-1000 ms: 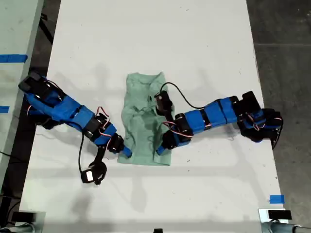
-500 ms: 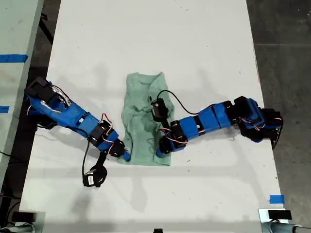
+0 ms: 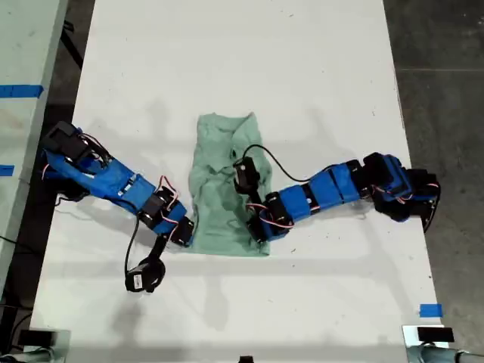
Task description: Fold tshirt
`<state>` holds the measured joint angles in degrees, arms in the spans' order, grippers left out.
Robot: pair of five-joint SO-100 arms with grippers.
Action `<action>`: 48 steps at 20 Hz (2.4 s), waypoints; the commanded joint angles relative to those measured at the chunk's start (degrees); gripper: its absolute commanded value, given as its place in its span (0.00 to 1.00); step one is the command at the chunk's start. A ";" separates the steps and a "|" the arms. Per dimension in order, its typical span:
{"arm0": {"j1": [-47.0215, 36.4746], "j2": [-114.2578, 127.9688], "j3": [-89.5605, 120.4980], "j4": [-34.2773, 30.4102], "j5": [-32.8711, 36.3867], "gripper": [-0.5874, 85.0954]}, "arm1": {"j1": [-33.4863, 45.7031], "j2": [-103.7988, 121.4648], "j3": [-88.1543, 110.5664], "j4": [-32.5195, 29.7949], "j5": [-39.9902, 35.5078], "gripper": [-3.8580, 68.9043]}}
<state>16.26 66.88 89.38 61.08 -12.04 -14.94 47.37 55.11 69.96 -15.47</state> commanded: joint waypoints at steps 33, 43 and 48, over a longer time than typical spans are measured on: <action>-54.84 29.09 -4.39 20.13 35.86 0.41 | 45.18 28.12 -2.55 22.32 -36.12 0.68; -77.52 64.34 14.41 20.04 47.11 0.33 | 69.79 75.76 37.18 24.87 -46.23 0.51; -58.01 97.03 42.19 11.78 34.28 0.04 | 53.35 100.81 58.45 22.50 -30.67 0.42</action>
<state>-50.10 151.61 123.84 76.38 28.12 45.97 139.22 110.21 94.48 -52.21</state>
